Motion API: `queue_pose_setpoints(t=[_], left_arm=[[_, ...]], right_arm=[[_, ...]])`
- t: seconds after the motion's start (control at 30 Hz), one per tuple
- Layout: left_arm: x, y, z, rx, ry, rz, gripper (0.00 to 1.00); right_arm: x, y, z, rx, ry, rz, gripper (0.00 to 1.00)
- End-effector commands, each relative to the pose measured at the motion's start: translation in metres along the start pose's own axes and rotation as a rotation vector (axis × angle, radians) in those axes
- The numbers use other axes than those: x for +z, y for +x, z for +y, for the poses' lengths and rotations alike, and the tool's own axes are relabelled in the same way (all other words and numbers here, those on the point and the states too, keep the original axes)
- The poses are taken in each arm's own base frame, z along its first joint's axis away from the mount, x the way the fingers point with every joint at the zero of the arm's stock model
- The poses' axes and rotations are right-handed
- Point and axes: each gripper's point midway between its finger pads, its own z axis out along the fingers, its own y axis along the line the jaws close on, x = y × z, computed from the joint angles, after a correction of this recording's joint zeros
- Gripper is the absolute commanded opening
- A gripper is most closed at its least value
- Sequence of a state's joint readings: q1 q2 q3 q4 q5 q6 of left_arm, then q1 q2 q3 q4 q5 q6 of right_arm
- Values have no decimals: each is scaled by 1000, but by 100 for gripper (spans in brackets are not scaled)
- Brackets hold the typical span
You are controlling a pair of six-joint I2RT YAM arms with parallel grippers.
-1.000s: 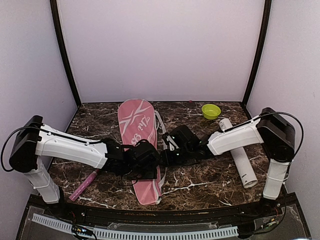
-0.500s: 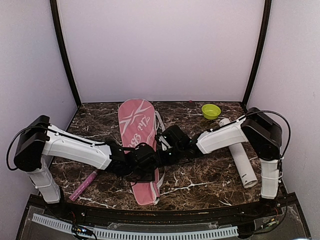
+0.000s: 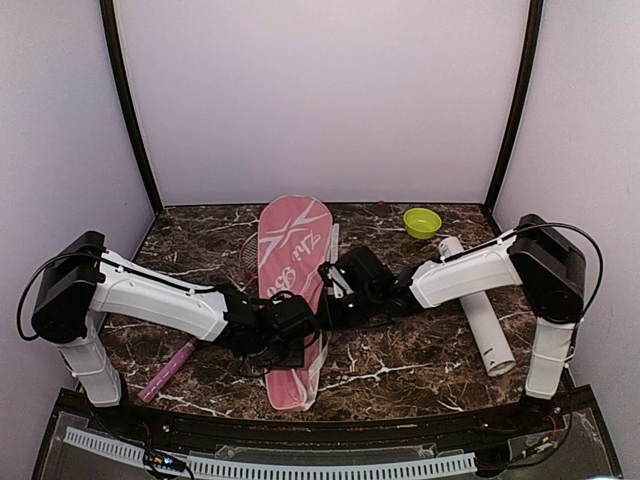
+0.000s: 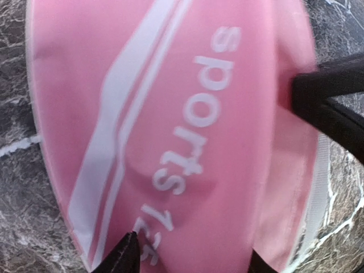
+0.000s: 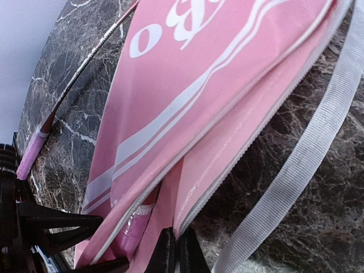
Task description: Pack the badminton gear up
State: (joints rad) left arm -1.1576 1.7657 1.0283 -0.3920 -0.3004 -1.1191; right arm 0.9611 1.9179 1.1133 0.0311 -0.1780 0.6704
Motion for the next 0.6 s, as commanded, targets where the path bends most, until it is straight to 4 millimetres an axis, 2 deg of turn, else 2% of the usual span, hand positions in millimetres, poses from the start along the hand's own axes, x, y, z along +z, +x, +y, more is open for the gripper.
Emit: queue_pose_setpoints(t=[0.0,0.3,0.57], left_arm=[[-4,1,37,45,-179,-12,49],[-11,1,54,107,-301,-25,39],[-19,-3,71,156,-459,-56,42]], right_arm=[[-18,-4,-2,-15,14,-44,0],[-22,6,-14,-9,52,-35,0],[-26,12,-15,3,46,-28,0]])
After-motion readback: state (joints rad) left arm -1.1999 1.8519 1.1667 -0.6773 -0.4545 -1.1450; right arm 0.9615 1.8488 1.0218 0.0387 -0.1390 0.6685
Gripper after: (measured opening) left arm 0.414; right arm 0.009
